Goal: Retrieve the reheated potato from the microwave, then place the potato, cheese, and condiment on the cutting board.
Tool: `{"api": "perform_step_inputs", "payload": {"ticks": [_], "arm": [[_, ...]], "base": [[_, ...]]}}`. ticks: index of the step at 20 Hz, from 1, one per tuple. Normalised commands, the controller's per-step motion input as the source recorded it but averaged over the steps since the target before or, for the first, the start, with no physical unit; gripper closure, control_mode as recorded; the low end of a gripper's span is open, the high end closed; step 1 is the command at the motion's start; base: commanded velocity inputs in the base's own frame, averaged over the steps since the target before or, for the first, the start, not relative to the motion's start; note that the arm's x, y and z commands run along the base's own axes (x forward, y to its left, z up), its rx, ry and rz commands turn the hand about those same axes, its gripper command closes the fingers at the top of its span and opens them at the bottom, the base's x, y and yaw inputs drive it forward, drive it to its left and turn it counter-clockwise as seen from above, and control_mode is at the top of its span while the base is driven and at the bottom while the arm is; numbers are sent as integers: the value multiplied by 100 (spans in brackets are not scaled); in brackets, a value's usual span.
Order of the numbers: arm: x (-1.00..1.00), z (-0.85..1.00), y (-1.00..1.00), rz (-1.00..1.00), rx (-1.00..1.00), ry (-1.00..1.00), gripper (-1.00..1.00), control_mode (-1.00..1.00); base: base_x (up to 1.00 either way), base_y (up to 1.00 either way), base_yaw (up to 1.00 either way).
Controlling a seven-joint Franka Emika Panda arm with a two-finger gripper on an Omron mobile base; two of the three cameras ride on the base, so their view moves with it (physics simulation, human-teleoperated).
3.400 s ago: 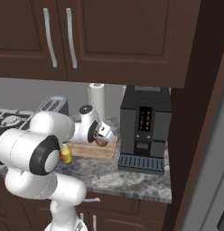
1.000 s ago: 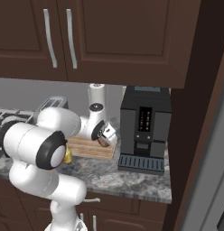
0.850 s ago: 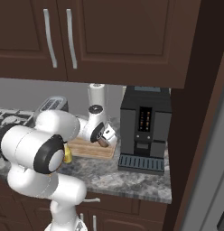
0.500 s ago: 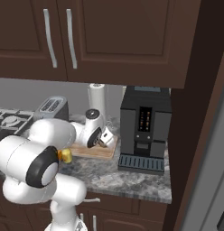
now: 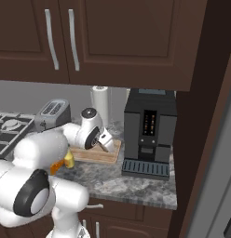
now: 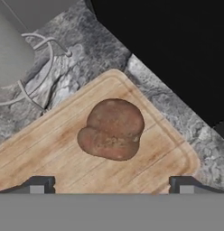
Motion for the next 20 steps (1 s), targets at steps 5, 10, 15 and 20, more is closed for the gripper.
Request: {"api": "perform_step_inputs", "payload": {"ticks": [5, 10, 15, 20], "arm": [[-44, 22, 17, 7, 0, 5, -100, -100], [-35, 29, 25, 15, -1, 0, -100, -100], [-27, 37, 31, 22, -5, 0, -100, -100], [-27, 34, 34, 23, -11, 0, -100, -100]], "base": [[0, 0, 0], [0, 0, 0], [0, 0, 0], [0, 0, 0]]}}
